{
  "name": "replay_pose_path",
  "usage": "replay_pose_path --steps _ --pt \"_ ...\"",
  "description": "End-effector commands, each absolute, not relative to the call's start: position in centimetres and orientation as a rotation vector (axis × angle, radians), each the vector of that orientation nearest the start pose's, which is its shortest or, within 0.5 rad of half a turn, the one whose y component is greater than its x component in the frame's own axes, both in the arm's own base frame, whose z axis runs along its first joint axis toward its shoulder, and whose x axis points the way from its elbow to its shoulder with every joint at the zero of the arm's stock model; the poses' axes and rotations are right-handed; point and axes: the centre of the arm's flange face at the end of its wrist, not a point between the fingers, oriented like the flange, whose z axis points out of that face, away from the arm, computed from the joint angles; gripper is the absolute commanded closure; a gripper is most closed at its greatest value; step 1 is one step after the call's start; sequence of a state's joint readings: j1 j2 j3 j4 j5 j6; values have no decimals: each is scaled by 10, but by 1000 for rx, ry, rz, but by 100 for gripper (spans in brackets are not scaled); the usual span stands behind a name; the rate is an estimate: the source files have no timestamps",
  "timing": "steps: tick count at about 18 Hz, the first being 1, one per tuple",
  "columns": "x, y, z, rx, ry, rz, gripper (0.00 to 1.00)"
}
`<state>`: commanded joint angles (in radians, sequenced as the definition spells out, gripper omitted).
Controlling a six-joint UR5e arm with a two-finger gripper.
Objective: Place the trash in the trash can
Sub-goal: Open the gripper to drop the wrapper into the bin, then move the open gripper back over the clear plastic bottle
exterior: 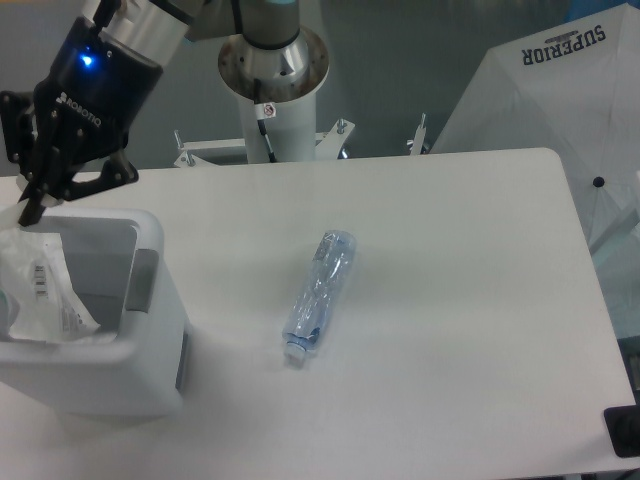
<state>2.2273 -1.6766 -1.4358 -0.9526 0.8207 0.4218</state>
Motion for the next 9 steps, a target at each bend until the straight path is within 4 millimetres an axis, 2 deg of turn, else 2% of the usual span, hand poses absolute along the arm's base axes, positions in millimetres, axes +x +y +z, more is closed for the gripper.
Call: replay_pose_path --steps 2,4,9 --pt "-185 567 598 -2219 26 -362 0" --pt "-192 564 597 -2220 12 -356 0" --pt "-247 545 594 -2216 -97 -306 0"
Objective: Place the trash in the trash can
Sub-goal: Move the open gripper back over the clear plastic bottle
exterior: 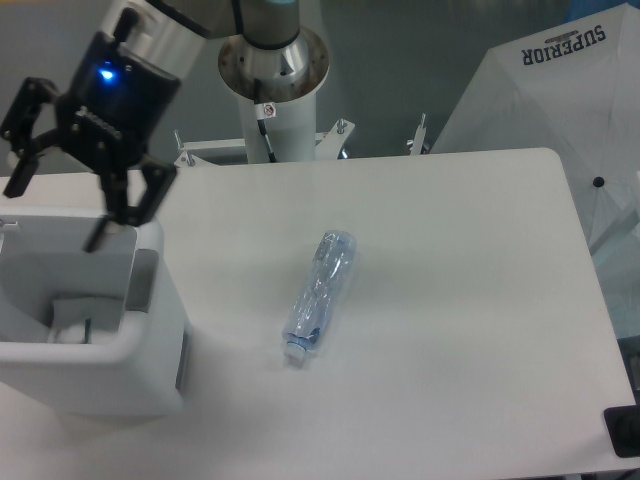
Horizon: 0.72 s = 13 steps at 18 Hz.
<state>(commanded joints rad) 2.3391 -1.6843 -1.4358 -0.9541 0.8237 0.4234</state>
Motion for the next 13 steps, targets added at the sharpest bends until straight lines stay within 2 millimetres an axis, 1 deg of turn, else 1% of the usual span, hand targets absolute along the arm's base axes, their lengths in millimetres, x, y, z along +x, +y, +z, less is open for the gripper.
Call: replay_pose_path --steps 2,4,7,10,11,12,13 --pt "-273 535 588 -2217 -151 -290 0" --pt "-303 529 576 -2223 -210 -283 0" --pt "-345 524 549 -2242 -295 -289 0" --pt "-388 521 510 -2266 -374 -314 0" --pt "-398 520 500 -2272 -384 -317 0" --pt "-405 522 492 -2279 -378 -318 0" --pt "-412 526 480 -2291 -375 -324 0"
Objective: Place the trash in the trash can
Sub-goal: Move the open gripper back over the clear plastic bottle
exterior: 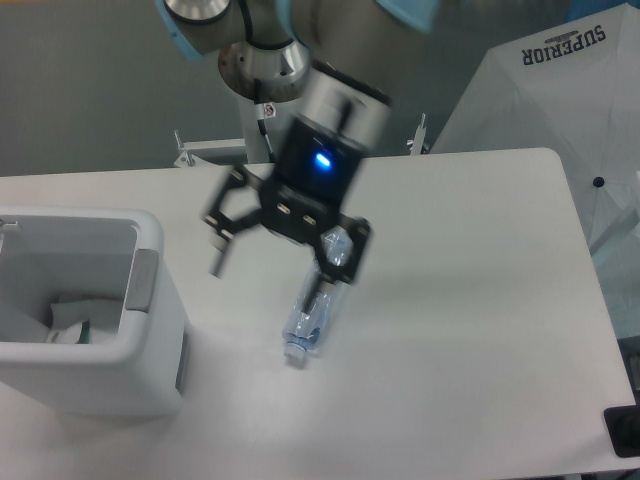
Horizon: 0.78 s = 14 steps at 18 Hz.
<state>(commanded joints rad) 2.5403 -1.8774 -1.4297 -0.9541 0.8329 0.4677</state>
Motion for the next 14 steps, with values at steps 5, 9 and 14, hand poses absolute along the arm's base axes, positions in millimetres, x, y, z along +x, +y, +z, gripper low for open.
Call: replay_pose_path --steps 5,9,14 --pt "-433 526 442 -2396 -442 -258 0" --pt "-440 529 415 -2435 -450 -275 0" --pt "-435 546 374 -2581 -441 -226 0"
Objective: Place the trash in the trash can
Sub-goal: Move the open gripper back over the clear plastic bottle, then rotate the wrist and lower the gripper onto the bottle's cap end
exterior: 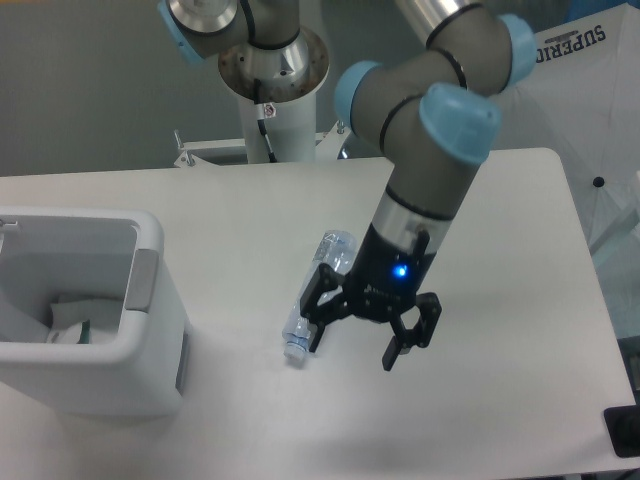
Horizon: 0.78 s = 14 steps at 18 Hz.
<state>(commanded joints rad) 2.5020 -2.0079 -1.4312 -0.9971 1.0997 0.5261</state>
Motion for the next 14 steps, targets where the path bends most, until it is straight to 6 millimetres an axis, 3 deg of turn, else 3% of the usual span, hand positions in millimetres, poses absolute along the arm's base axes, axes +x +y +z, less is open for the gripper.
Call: replay_pose_path --steps 3,7,12,14 --pt "-419 562 346 -2713 -378 -203 0" --pt "-413 562 320 -2885 -316 -245 0" --pt "-408 593 300 -3038 -266 -249 0" --pt "-406 595 286 -3096 -272 -311 0"
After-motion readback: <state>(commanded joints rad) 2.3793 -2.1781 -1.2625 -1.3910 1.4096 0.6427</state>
